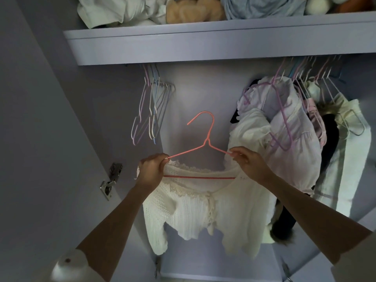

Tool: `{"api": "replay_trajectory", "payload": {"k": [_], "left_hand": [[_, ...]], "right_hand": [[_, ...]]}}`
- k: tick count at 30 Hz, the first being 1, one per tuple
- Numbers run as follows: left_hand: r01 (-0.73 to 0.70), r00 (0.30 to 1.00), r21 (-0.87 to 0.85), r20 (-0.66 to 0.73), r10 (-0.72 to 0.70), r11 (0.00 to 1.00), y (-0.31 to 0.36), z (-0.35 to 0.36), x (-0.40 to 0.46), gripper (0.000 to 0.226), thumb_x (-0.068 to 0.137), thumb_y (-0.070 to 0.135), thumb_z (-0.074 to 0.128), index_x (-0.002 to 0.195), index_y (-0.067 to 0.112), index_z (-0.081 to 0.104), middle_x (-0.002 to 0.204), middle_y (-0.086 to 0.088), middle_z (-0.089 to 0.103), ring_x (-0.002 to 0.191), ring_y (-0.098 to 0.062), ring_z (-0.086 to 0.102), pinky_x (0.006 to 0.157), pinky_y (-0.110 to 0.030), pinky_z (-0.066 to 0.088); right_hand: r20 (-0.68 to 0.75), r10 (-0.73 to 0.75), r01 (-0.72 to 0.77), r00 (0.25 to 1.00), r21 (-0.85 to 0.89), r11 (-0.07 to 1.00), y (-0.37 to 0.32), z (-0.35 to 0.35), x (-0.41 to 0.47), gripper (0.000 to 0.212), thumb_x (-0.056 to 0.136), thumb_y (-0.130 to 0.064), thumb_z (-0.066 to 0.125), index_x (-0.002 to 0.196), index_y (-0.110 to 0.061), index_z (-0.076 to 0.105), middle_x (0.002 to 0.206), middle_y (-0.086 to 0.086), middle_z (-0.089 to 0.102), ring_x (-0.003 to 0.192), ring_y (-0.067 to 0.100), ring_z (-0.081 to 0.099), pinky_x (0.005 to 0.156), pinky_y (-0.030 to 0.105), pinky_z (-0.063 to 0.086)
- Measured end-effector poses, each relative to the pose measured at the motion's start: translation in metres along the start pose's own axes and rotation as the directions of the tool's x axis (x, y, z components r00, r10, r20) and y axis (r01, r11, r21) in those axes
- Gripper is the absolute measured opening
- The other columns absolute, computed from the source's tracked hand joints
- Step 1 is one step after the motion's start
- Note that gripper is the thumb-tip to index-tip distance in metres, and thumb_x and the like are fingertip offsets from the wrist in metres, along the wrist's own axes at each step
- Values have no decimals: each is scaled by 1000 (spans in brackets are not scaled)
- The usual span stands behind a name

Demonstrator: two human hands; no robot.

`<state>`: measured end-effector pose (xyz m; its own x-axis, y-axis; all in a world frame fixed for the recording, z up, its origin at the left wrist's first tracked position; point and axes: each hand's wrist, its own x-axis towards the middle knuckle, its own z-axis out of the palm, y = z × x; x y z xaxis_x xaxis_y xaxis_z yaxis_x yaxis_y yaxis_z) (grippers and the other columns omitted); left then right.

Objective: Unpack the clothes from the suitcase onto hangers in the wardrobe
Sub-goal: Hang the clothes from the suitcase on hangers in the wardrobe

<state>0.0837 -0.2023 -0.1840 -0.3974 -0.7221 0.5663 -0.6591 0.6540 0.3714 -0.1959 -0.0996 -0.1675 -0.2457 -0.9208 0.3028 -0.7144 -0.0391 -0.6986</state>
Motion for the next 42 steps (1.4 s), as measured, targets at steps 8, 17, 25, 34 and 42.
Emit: {"api": "replay_trajectory", "payload": {"k": [8, 17, 25, 34, 42], "left_hand": [[69, 997, -44, -42, -71, 997, -12, -1, -2, 38, 90, 26, 38, 89, 2, 68, 77, -12, 68, 68, -29, 64, 67, -29, 43], [163, 947, 282, 224, -230, 946, 10, 13, -1, 36, 98, 34, 35, 126, 22, 55, 122, -3, 62, 115, -27, 55, 104, -45, 30], [225, 938, 31, 262, -225, 974, 31, 26, 9, 56, 95, 39, 39, 144, 15, 29, 148, -10, 33, 136, -28, 32, 111, -49, 24], [66, 998, 83, 15, -68, 994, 83, -15, 74, 52, 95, 23, 44, 143, 12, 28, 144, -12, 33, 132, -30, 31, 105, -43, 26], [-168, 913, 393, -285, 293, 904, 119, -48, 104, 56, 76, 21, 38, 130, 7, 44, 129, -21, 51, 113, -33, 40, 87, -44, 32]], "right_hand": [[92, 37, -7, 995, -304, 953, 18, -19, -1, 37, 90, -1, 45, 126, -1, 50, 123, 16, 56, 115, 30, 51, 98, 31, 37], [118, 102, -48, 988, -391, 919, 29, -12, -23, 25, 97, -8, 39, 113, 5, 54, 108, 20, 61, 103, 39, 56, 88, 42, 45], [-66, 219, -228, 973, -349, 909, 26, -16, -35, 32, 97, -6, 38, 124, 2, 51, 118, 25, 60, 109, 39, 57, 89, 36, 41], [-141, 252, -282, 957, -268, 921, -38, -18, 7, 32, 99, -10, 30, 107, 13, 50, 107, 32, 59, 101, 39, 57, 80, 35, 38], [-200, 256, -303, 946, -256, 918, -64, -46, 30, 33, 99, -11, 32, 112, 12, 51, 116, 30, 57, 108, 38, 54, 86, 34, 39]]}}
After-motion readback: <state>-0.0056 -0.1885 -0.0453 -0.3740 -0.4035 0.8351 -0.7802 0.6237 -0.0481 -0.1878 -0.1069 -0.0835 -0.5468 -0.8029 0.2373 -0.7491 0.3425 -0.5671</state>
